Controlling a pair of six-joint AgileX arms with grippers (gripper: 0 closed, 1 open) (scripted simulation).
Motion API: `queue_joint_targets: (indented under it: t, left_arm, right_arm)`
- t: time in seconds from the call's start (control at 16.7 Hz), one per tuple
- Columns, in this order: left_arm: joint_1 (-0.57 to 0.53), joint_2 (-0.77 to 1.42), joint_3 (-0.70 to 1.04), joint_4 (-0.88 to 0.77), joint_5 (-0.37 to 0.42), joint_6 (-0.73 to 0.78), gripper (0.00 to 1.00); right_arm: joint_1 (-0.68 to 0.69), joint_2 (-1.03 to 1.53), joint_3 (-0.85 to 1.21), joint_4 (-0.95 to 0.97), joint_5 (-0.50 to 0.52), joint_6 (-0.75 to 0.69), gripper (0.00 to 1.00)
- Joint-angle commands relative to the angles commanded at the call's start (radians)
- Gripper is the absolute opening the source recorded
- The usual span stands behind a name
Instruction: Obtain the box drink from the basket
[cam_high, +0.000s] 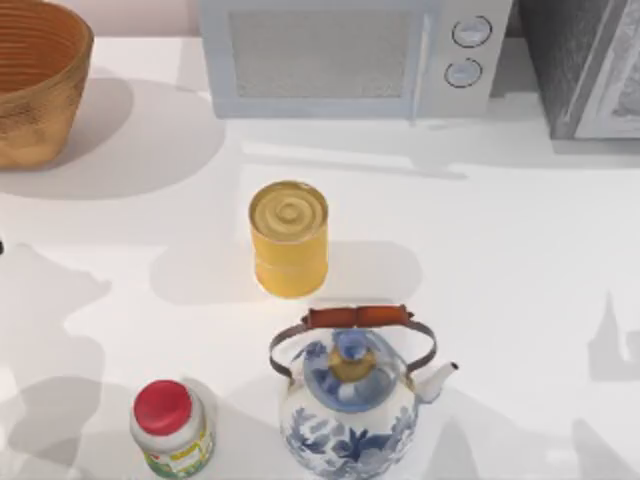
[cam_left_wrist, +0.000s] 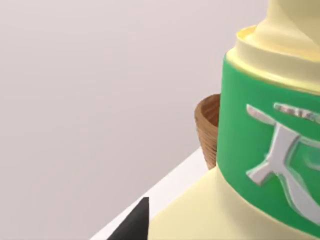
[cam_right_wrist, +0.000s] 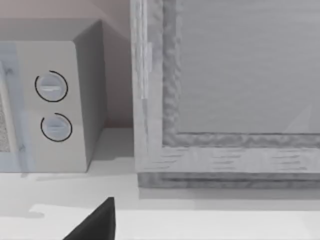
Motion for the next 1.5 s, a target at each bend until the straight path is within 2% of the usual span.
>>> queue_joint_targets:
  t: [0.3, 0.96, 1.38, 1.5]
  left_arm:
    - [0.026, 0.101, -0.011, 0.102, 0.02, 0.0, 0.0]
    - [0.175, 0.607, -0.046, 0.657, 0.18, 0.001, 0.0]
    - [0.191, 0.661, -0.052, 0.716, 0.203, -0.001, 0.0]
    - [0.191, 0.661, -0.052, 0.716, 0.203, -0.001, 0.15]
  right_arm:
    - [0.0, 0.0, 0.0, 0.0, 0.0, 0.0, 1.0]
    - [0.0, 0.0, 0.0, 0.0, 0.0, 0.0, 1.0]
    - [0.0, 0.0, 0.0, 0.0, 0.0, 0.0, 1.0]
    - [0.0, 0.0, 0.0, 0.0, 0.0, 0.0, 1.0]
